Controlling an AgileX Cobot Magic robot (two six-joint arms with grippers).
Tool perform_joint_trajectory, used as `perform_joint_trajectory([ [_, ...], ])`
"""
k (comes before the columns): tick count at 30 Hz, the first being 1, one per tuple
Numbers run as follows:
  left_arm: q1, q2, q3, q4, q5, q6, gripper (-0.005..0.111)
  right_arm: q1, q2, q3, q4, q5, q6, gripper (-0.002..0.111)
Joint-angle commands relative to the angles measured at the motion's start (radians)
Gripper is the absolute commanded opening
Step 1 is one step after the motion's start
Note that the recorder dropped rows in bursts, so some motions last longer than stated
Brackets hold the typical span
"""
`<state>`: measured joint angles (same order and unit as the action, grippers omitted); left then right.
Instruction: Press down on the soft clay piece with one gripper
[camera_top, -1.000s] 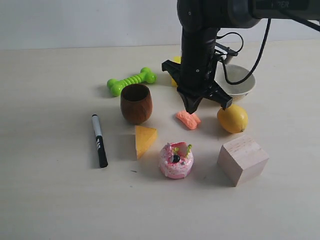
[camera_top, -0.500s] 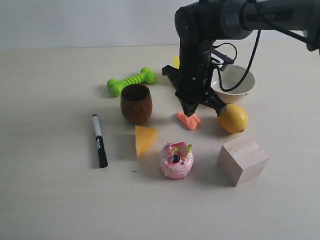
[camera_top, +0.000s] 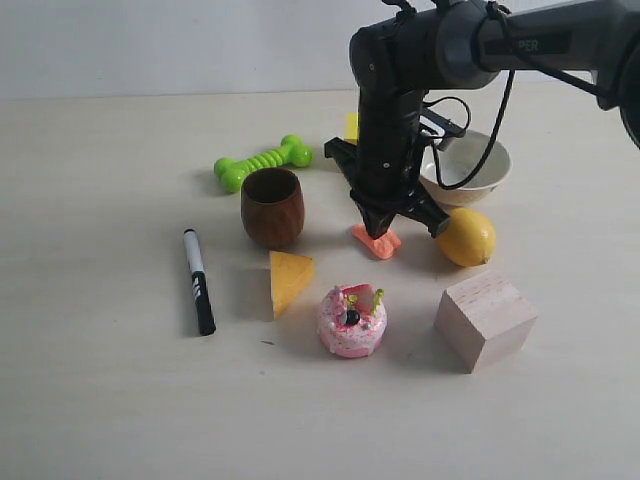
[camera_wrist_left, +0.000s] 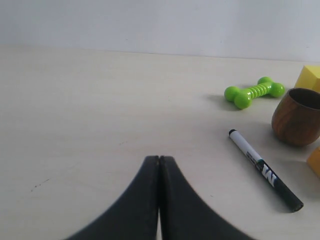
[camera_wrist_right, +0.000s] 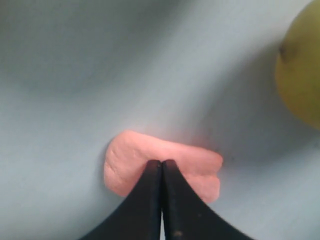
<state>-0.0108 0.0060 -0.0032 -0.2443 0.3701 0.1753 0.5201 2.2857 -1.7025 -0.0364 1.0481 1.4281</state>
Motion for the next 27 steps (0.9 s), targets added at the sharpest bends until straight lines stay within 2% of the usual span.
perform_joint_trajectory([
  [1,0.004,-0.006,0.003,-0.003,-0.004,0.005,0.0,-0.014,0.044,-0.001,0.062,-0.01,-0.03,0.0],
  [27,0.004,-0.006,0.003,-0.003,-0.004,0.005,0.0,-0.014,0.194,-0.001,0.198,-0.03,-0.104,0.0],
])
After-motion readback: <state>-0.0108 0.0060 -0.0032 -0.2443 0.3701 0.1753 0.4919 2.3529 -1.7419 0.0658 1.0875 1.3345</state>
